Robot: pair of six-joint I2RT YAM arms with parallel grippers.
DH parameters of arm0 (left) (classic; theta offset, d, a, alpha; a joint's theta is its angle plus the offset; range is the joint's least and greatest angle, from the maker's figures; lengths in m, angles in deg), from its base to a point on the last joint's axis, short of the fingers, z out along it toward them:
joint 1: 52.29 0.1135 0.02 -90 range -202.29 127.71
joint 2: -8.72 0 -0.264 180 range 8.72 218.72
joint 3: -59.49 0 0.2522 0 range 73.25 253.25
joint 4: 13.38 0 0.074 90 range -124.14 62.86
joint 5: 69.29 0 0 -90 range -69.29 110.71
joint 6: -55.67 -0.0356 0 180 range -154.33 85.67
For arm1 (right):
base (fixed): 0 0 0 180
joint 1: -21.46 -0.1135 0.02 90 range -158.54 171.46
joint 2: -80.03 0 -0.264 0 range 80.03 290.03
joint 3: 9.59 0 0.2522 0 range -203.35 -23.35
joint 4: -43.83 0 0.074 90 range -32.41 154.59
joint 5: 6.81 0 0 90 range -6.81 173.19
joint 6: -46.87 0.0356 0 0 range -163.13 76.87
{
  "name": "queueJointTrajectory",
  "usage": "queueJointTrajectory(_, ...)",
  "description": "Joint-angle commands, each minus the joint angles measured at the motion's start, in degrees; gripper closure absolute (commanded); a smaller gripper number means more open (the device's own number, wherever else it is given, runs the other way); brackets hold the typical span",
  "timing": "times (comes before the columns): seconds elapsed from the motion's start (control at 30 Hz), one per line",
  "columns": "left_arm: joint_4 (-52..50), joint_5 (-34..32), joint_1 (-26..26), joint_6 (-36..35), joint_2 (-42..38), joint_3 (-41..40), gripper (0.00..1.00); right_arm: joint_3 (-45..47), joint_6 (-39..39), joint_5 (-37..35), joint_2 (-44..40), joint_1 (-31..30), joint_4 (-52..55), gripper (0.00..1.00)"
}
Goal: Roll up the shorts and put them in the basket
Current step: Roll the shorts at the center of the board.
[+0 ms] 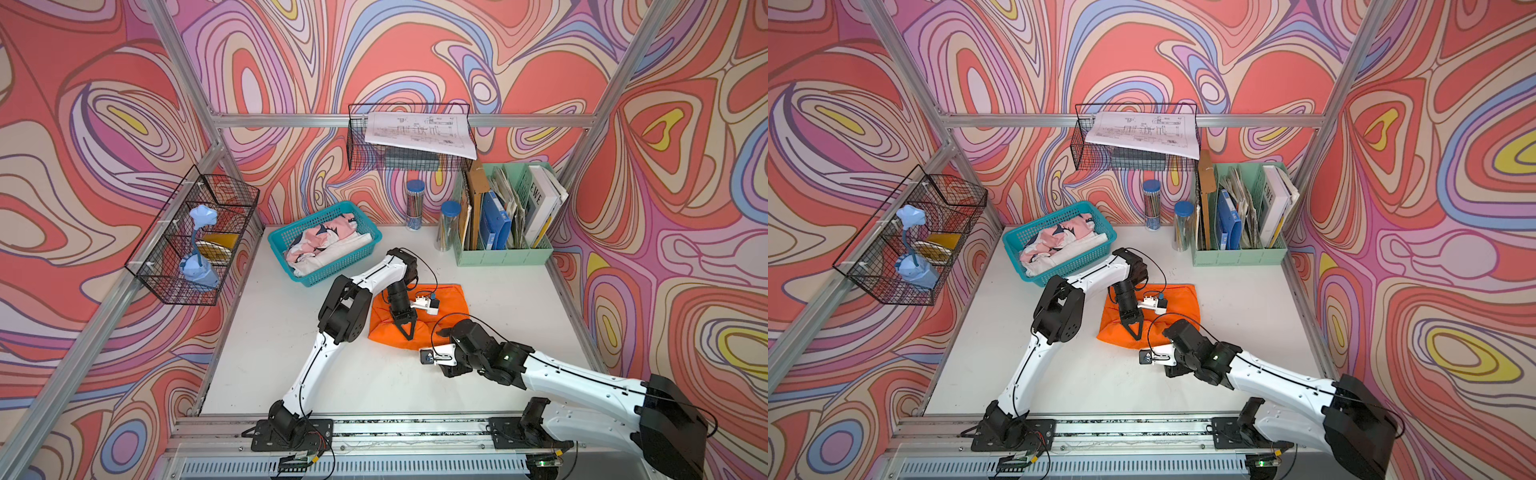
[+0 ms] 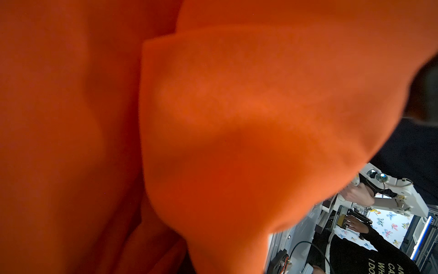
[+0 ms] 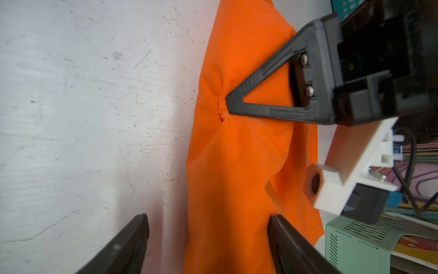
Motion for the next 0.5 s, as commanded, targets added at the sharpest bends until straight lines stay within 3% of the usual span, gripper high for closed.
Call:
queueJointTrajectory(0.0, 1.43, -4.12, -0.22, -1.11, 2.91, -1.17, 0.97, 1.20, -0.99, -3.91, 2.58, -0.57, -5.23, 0.19)
queueJointTrajectory(0.33, 1.43, -3.51, -0.17, -1.69, 2.96, -1.41, 0.96, 0.43, 1.76, -5.84, 12.10, -0.62, -6.49, 0.33)
queueJointTrajectory(0.47, 4.49, -2.29, -0.22, -2.44, -0.25, -4.13, 0.91, 0.82, 3.09, -6.59, 13.66, -0.62, -7.55, 0.49)
